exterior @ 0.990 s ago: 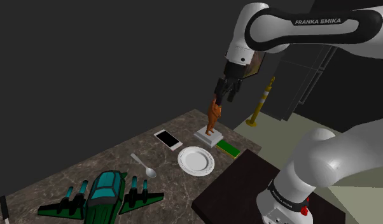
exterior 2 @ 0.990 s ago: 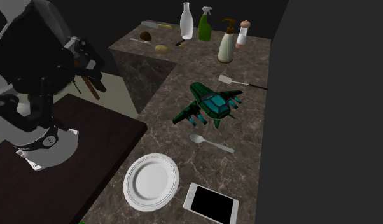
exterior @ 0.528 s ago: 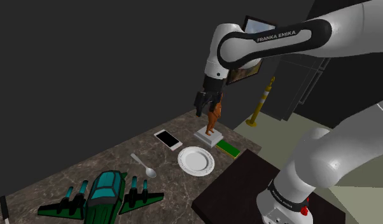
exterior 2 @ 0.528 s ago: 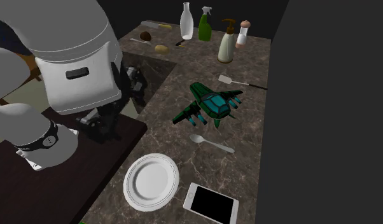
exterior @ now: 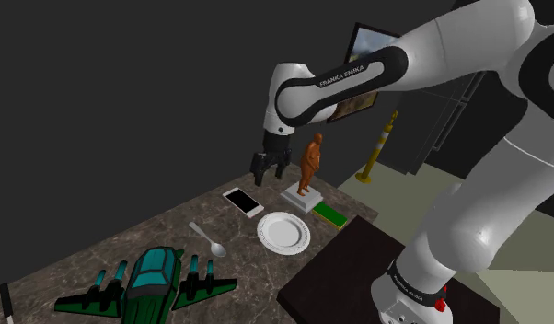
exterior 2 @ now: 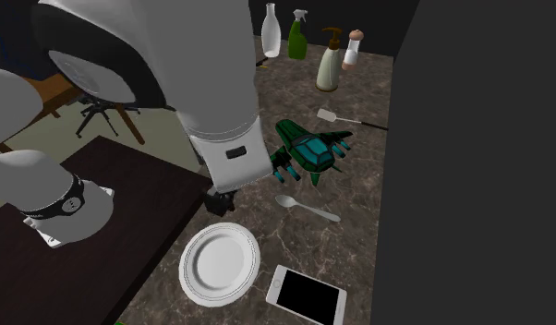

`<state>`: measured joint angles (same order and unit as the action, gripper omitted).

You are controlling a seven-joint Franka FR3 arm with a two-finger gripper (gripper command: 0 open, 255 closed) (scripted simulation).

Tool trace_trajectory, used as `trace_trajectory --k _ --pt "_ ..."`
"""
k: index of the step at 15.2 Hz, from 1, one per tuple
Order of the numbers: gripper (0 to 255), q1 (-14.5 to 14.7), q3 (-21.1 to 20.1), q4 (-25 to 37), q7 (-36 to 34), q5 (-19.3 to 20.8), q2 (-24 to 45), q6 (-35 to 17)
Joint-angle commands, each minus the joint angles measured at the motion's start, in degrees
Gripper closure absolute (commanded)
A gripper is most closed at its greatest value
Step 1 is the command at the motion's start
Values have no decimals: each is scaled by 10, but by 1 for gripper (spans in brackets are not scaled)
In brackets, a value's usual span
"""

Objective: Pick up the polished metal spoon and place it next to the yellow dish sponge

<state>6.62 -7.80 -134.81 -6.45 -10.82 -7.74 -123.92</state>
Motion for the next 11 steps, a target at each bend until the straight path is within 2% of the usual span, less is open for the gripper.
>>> trace_trajectory --k 1,11 --pt "0 5 -7 17 -5 0 45 -26" --pt "0 36 -24 155 -43 22 269 -101"
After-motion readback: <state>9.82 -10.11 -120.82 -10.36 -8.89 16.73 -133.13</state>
